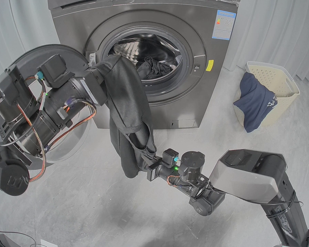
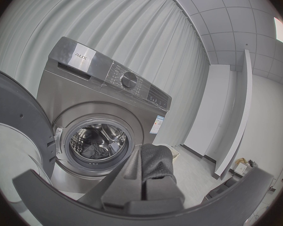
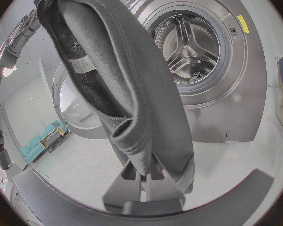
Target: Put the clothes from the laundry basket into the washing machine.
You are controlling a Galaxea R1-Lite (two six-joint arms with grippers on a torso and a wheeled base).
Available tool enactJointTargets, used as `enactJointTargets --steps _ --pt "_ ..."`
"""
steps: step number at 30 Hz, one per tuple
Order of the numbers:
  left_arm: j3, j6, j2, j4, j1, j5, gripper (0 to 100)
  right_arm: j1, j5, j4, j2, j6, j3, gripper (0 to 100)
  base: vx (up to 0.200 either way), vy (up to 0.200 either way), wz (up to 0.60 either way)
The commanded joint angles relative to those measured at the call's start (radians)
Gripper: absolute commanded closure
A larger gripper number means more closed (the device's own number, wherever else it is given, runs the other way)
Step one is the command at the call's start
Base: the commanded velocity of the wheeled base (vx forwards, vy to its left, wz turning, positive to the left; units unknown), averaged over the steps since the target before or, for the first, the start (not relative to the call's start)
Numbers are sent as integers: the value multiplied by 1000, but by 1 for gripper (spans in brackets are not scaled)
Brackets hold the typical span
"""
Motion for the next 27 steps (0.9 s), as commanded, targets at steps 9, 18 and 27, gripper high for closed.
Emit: enactJointTargets --steps 9,18,27 --pt "4 -27 14 0 85 -5 100 -48 12 -57 -427 -4 523 100 0 0 0" --pt "67 -58 4 -11 190 -16 100 -220 50 -19 -776 -30 640 100 0 0 0" --pt "111 -89 1 -49 213 -6 100 -283 75 26 -887 -32 555 100 0 0 0"
